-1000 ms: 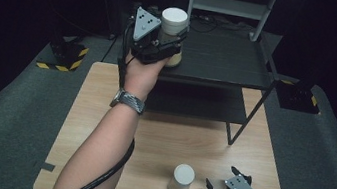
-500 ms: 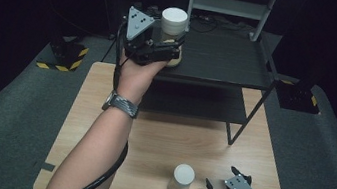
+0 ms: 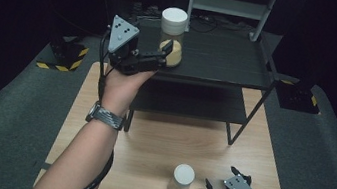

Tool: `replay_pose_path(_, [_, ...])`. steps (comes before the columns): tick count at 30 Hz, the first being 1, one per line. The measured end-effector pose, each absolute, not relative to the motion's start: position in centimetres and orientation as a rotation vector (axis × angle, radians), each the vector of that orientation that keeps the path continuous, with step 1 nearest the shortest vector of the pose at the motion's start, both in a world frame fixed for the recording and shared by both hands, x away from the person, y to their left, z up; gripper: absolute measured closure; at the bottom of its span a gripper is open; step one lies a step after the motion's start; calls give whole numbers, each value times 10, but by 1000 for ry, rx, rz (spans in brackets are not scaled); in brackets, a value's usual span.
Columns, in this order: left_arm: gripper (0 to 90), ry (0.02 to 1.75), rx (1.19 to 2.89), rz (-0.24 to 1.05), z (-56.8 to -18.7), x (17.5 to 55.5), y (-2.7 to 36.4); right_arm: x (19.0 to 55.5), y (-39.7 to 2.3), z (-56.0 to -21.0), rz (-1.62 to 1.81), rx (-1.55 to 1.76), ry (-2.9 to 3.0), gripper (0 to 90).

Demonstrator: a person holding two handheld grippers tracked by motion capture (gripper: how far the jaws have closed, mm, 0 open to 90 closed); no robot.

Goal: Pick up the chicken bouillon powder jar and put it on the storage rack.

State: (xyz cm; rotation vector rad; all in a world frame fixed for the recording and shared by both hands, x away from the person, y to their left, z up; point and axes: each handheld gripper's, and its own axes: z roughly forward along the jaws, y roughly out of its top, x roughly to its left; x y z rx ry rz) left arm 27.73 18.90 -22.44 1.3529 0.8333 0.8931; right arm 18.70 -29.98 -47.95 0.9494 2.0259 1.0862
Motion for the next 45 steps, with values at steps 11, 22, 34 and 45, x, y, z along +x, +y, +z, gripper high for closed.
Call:
replay_pose_path(11, [3, 810, 1377, 878, -237, 252, 196, 187, -299, -479, 1077, 941, 2028, 7])
replay_pose_path(22, [3, 821, 1418, 865, -257, 232, 199, 187, -298, -479, 1074, 941, 2030, 8])
replay_pose_path(34, [3, 814, 1473, 845, -291, 211, 204, 187, -299, -479, 1074, 943, 2031, 7])
replay_pose_path(45, [3, 808, 1500, 815, -320, 194, 207, 188, -298, -479, 1071, 943, 2033, 7])
